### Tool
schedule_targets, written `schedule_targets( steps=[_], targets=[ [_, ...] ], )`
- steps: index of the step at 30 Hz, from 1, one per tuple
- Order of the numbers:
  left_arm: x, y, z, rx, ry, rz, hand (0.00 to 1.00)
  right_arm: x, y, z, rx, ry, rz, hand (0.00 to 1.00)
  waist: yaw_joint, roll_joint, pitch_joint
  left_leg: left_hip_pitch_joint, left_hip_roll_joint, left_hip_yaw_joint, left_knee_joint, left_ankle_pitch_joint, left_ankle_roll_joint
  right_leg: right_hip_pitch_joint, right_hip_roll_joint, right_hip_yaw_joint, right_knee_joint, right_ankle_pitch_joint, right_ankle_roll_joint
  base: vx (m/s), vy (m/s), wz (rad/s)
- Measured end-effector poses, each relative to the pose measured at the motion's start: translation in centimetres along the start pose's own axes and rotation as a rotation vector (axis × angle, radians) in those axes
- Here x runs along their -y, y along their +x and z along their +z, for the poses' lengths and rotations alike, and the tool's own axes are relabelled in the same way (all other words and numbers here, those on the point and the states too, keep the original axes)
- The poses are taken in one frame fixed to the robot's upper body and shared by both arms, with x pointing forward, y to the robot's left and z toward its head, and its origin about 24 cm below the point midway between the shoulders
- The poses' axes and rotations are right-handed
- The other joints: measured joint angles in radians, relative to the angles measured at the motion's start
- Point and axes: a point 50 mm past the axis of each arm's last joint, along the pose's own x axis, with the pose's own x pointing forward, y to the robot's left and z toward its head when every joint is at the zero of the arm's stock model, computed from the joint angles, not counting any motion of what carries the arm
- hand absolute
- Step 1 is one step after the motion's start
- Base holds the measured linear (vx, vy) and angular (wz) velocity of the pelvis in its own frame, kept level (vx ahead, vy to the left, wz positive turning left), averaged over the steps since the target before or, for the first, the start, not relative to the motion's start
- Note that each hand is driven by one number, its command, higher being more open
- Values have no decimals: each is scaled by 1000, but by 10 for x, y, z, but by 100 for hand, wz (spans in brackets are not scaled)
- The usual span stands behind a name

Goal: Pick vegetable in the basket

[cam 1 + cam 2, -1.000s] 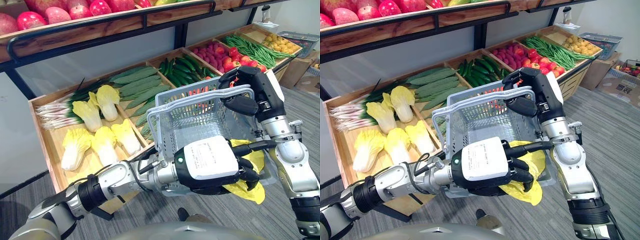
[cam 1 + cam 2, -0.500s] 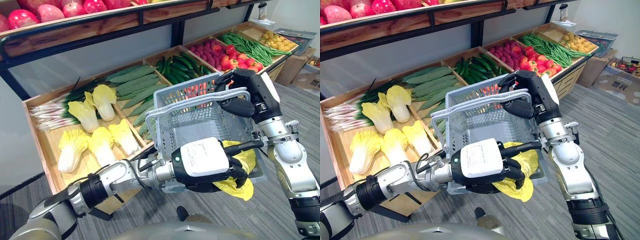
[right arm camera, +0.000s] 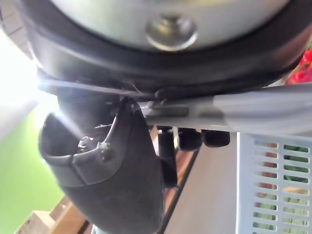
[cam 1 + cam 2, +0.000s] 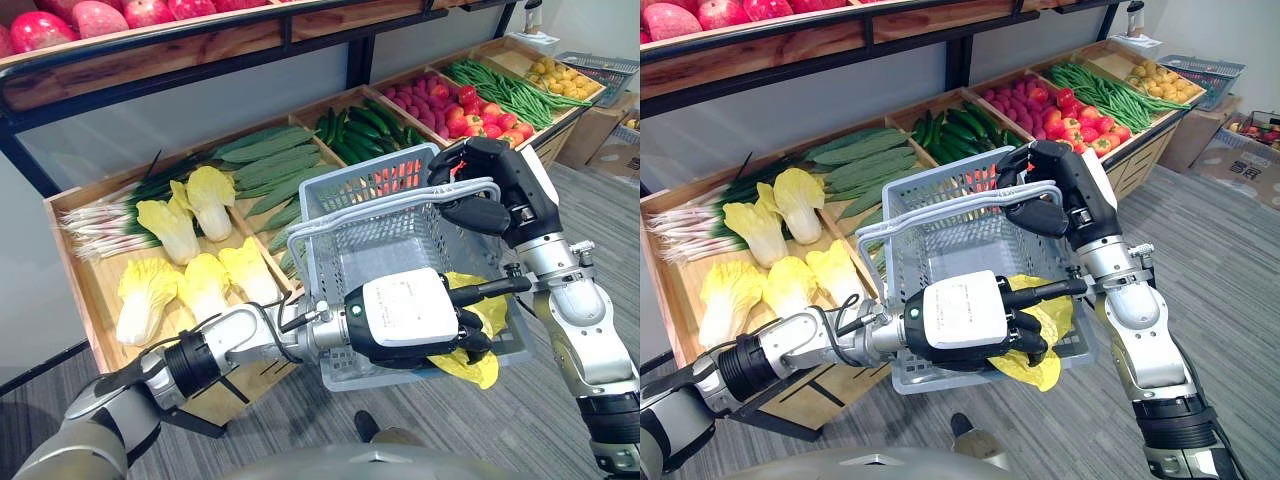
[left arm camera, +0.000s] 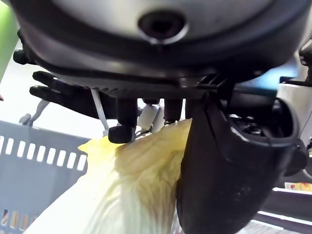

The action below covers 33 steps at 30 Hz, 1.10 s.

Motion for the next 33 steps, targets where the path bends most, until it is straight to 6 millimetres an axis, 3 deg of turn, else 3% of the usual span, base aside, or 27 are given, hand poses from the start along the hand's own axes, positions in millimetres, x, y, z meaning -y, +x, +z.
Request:
schedule_targets(
  steps=[10, 13, 14, 15, 33],
  targets=[
    [-4, -2, -7, 6, 95, -13, 0, -1, 0, -1, -4, 24, 1, 0, 3, 21, -14, 0, -7, -12, -1, 3, 5, 7, -6, -11, -2, 0, 0, 2, 4, 3],
    [-3, -15, -36, -150, 126, -69, 0, -4, 0, -1, -5, 43, 17, 0, -2, 28, -19, 2, -7, -10, -1, 3, 4, 7, -5, -9, -1, 0, 0, 5, -2, -2],
    [2, -28, -54, -270, 136, -121, 0, -6, -1, -2, -6, 49, 30, 0, -4, 29, -19, 2, -7, -9, -1, 5, 4, 6, -5, -9, 0, 0, 0, -8, -10, -3],
    [5, -40, -68, -375, 142, -161, 100, -7, -2, -2, -8, 50, 32, 0, -4, 29, -19, 1, -7, -8, -1, 6, 4, 4, -5, -9, 0, 0, 0, 0, 0, 0],
    [7, -48, -78, -443, 147, -224, 100, -16, -4, -6, -14, 90, 36, 0, 0, 24, -11, 11, -14, -12, -16, 11, 7, 10, -8, -10, -3, 1, -1, 15, 1, 1]
  ],
)
